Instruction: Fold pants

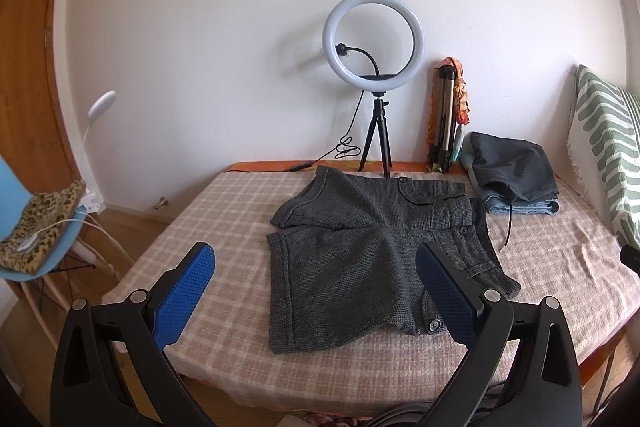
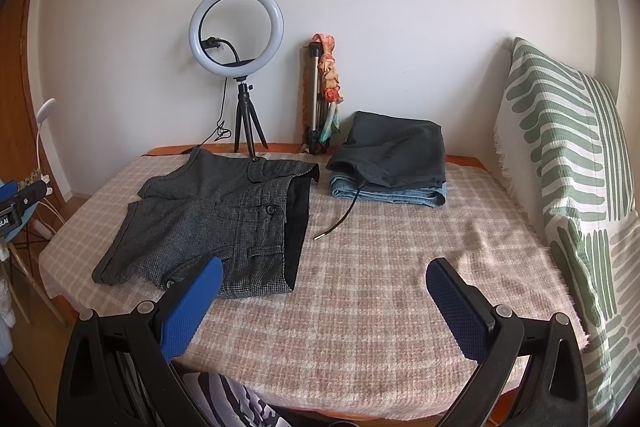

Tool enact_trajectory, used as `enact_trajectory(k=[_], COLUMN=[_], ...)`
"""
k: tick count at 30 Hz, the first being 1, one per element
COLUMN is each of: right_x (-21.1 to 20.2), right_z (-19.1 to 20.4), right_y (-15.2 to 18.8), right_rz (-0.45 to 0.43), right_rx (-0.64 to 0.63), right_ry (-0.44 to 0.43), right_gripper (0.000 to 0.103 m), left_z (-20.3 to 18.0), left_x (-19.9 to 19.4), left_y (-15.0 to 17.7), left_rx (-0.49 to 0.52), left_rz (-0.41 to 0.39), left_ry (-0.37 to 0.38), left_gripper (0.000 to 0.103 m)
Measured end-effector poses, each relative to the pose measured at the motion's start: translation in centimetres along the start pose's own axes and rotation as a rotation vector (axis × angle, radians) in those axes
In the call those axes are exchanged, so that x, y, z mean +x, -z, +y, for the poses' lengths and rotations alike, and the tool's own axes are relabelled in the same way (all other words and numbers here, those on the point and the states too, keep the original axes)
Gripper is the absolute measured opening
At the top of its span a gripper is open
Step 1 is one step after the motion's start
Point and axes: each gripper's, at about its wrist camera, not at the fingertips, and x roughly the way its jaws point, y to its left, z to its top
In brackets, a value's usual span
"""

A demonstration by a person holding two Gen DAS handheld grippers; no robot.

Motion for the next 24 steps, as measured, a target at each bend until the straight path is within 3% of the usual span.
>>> enact_trajectory(k=[8, 15, 24], right_x=[-0.1, 0.2, 3.8], right_z=[0.2, -0.3, 1.0], right_y=[-1.0, -3.4, -7.2], right_rz=[-0.022, -0.049, -0.056], right_rx=[-0.049, -0.037, -0.139], right_ry=[0.009, -0.041, -0.041], right_gripper=[0.103, 0.103, 0.103], left_z=[3.1, 6.0, 9.3], left_x=[1.1, 3.3, 7.4], left_y=[-0.8, -2.0, -4.4], left_rx=[0.033, 0.080, 0.071], left_rz=[-0.016, 0.003, 0.045], left_ry=[-0.017, -0.050, -0.028], left_gripper=[0.100, 0.099, 0.097])
